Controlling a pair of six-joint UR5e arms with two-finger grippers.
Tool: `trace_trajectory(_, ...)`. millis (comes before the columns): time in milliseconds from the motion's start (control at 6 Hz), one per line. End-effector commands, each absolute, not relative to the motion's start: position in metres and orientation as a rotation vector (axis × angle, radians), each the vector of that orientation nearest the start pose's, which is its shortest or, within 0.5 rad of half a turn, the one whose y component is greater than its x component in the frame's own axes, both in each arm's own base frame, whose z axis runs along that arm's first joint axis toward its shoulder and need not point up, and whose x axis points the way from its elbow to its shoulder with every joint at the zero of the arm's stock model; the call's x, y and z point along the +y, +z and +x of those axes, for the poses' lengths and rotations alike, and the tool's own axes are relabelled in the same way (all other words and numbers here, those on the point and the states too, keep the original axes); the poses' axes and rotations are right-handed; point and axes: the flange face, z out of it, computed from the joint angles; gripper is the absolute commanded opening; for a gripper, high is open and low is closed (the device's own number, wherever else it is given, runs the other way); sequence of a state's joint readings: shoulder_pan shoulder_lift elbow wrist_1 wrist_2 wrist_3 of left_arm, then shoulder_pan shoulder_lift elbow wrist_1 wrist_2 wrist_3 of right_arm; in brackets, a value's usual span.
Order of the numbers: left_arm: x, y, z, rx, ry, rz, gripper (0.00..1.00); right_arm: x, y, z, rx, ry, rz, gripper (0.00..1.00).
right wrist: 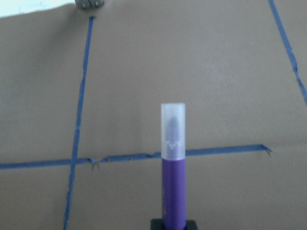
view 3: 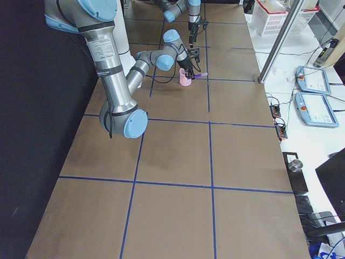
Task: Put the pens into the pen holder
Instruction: 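Lift the purple highlighter with the right gripper and lower it into the cup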
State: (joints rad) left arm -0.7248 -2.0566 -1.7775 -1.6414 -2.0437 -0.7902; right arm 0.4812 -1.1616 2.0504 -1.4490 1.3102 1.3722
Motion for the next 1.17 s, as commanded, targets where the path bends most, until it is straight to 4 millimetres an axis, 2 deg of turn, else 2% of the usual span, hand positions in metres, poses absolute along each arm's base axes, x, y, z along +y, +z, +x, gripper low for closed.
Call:
trace_trajectory(0, -0.489, 0.303, 0.417, 0.825, 0.259, 0.176, 1.0, -0.365, 0.183, -0.452, -0.903, 0.617, 0.678, 0.0)
trace_trajectory(167, -0.489, 0.301, 0.418, 0.828, 0.26, 0.177, 1.0, -0.359, 0.173, -0.474, -0.87, 0.699, 0.654, 0.0)
trace_trajectory(333, -0.489, 0.3, 0.418, 0.831, 0.263, 0.178, 1.0, -0.351, 0.174, -0.5, -0.859, 0.743, 0.672, 0.0)
trace_trajectory(500, -0.489, 0.299, 0.419, 0.832, 0.263, 0.177, 1.0, -0.346, 0.178, -0.53, -0.844, 0.755, 0.678, 0.0)
trace_trajectory(667, -0.489, 0.299, 0.419, 0.832, 0.263, 0.177, 1.0, -0.331, 0.186, -0.554, -0.83, 0.745, 0.689, 0.0)
trace_trajectory(1000, -0.488, 0.298, 0.421, 0.835, 0.266, 0.175, 1.0, -0.319, 0.194, -0.57, -0.811, 0.727, 0.719, 0.0)
